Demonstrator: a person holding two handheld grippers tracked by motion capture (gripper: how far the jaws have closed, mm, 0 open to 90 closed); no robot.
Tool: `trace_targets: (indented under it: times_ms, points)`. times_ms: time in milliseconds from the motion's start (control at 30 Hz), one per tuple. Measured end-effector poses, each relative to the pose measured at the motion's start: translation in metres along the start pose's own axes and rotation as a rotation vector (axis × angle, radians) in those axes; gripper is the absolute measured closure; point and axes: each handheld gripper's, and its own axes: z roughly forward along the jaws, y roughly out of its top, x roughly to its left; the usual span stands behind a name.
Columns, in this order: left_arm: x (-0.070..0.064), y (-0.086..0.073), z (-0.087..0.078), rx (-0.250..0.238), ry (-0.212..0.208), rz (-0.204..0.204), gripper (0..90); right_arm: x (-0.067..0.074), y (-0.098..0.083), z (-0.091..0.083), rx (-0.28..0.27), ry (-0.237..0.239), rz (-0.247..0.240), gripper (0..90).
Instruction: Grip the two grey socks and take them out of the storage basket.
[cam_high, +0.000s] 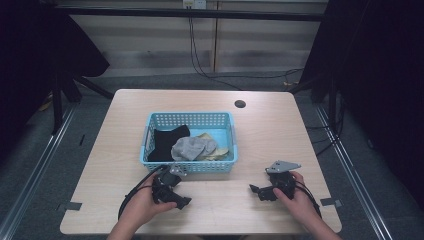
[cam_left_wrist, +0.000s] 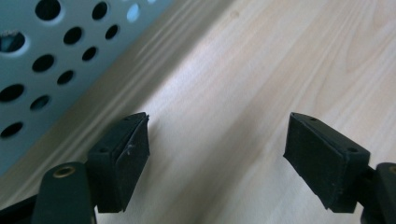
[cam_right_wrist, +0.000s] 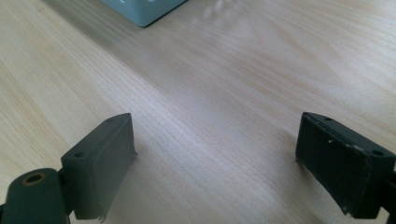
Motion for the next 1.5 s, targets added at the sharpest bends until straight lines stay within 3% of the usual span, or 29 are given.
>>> trace_targets:
  times_ms: [133,167,333,567,733,933,1267,1500]
  points:
    - [0.001,0.002,-0.005,0.04,-0.009,-0.019,23.6,0.0,0.0,0.0,0.0,0.0,0.0,11.1]
    - [0.003,0.004,-0.007,0.071,-0.019,-0.032,24.9,0.0,0.0,0.0,-0.002,-0.001,-0.004,11.1]
    - [0.006,0.008,-0.009,0.101,-0.027,-0.046,25.2,0.0,0.0,0.0,-0.001,0.001,-0.001,11.1]
    - [0.007,0.016,-0.015,0.177,-0.029,-0.034,25.2,0.0,0.0,0.0,-0.001,0.001,0.0,11.1]
    - [0.01,0.021,-0.023,0.191,-0.032,-0.05,25.1,0.0,0.0,0.0,-0.001,0.001,0.0,11.1]
    - [0.013,0.033,-0.035,0.249,-0.032,-0.052,25.1,0.0,0.0,0.0,0.0,0.0,0.0,11.1]
    - [0.017,0.048,-0.053,0.262,-0.008,-0.055,25.1,0.0,0.0,0.0,-0.001,0.001,0.0,11.1]
    - [0.023,0.06,-0.066,0.274,-0.015,-0.058,25.1,0.0,0.0,0.0,-0.002,-0.001,-0.003,11.2]
